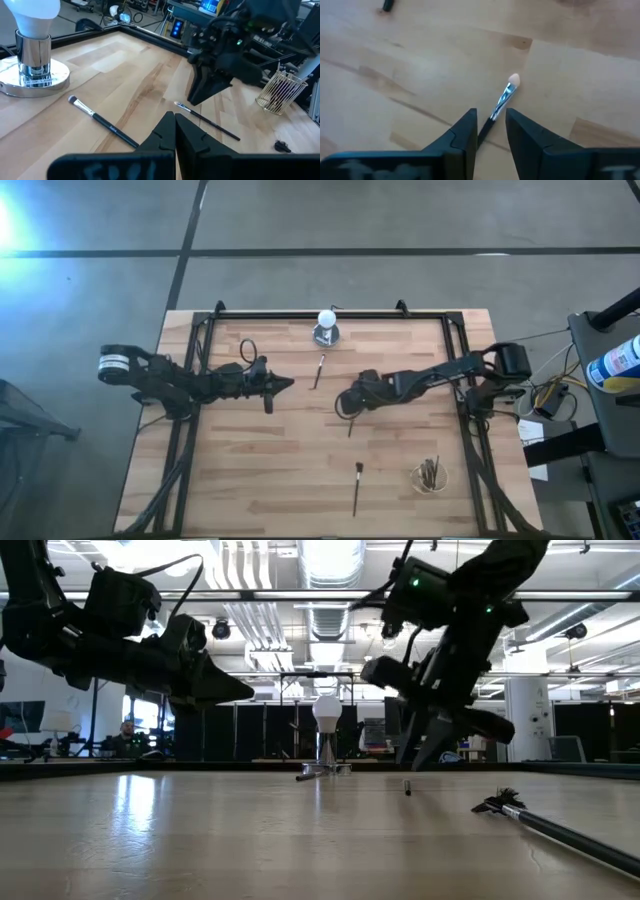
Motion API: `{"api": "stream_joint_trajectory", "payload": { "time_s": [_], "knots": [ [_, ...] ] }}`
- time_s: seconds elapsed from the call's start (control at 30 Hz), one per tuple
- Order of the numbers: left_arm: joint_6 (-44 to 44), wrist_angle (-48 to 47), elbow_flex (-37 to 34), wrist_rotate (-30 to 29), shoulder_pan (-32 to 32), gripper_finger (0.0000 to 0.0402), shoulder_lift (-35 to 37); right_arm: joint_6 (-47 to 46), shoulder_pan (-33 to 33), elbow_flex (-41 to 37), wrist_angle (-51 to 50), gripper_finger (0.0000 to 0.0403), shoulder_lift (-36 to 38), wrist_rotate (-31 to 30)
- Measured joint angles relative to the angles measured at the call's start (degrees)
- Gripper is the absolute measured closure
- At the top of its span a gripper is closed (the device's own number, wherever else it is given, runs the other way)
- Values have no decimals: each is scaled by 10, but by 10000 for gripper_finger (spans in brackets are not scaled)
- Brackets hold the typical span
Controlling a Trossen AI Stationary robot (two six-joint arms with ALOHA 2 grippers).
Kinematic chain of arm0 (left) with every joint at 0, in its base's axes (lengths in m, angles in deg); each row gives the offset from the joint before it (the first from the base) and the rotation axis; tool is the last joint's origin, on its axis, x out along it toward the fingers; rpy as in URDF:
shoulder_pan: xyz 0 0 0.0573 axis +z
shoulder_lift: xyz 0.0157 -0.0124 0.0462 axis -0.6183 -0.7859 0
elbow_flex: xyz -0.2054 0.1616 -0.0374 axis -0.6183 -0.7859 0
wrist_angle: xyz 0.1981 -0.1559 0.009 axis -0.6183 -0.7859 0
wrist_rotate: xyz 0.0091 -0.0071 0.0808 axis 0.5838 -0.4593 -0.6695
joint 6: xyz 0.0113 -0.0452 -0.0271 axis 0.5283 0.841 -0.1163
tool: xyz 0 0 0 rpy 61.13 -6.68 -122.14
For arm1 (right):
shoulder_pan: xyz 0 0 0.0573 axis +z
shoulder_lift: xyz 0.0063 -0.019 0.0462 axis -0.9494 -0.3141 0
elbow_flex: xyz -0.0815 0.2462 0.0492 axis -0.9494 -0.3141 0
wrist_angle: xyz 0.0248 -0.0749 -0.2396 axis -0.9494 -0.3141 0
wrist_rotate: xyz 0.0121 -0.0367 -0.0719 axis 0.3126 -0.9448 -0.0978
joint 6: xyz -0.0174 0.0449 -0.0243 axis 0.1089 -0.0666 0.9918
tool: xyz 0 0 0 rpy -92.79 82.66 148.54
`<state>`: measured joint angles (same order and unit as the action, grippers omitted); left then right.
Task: Pick & Place Makeup Supplies
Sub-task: Put the silver makeup brush into the gold makeup holder
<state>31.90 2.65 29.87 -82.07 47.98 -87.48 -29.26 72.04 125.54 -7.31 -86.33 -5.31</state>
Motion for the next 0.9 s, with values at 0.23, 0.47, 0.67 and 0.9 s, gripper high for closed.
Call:
{"api": "stream_joint_trajectory", "payload": {
  "time_s": [0.23,0.47,0.67,0.9],
  "knots": [
    [0,0,-1,0,0,401,0,-1,-12,28,-10,316,-47,-4],
    [0,-4,-1,0,0,401,0,19,-11,58,-25,320,-72,-17],
    [0,-4,-1,0,0,401,0,19,-13,65,-20,348,-93,-29],
    [0,-4,-1,1,0,401,0,35,-15,65,-23,360,-93,-35]
  ]
}}
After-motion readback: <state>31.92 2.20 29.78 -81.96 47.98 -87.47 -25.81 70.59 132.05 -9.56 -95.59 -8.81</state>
